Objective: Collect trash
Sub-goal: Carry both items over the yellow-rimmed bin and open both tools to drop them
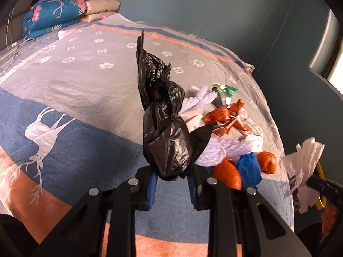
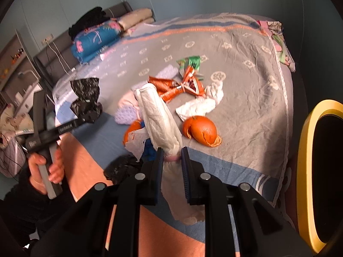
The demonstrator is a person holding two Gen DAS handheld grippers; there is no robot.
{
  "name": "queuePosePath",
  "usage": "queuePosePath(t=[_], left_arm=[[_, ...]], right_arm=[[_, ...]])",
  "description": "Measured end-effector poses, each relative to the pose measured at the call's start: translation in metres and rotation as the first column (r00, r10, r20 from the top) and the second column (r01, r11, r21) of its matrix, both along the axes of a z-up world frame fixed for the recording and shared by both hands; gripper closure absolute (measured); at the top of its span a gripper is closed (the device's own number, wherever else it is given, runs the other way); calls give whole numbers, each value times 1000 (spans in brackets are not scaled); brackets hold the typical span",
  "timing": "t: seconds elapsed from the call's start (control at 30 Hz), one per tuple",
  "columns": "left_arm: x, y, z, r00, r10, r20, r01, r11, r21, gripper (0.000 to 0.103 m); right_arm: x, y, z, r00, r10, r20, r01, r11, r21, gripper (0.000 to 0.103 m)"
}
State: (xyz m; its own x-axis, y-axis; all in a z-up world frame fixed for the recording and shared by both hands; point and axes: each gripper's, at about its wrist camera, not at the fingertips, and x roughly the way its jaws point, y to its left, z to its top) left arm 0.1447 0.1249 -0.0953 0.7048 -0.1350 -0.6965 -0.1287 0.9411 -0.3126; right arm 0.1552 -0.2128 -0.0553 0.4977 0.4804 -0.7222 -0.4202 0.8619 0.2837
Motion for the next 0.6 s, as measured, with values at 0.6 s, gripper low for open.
queuePosePath(t=[0.6], left_arm=[[-14, -76, 46, 978, -193, 77, 192, 981, 23, 79]], right_arm=[[-26, -60, 61, 977, -115, 178, 92, 987, 130, 86]])
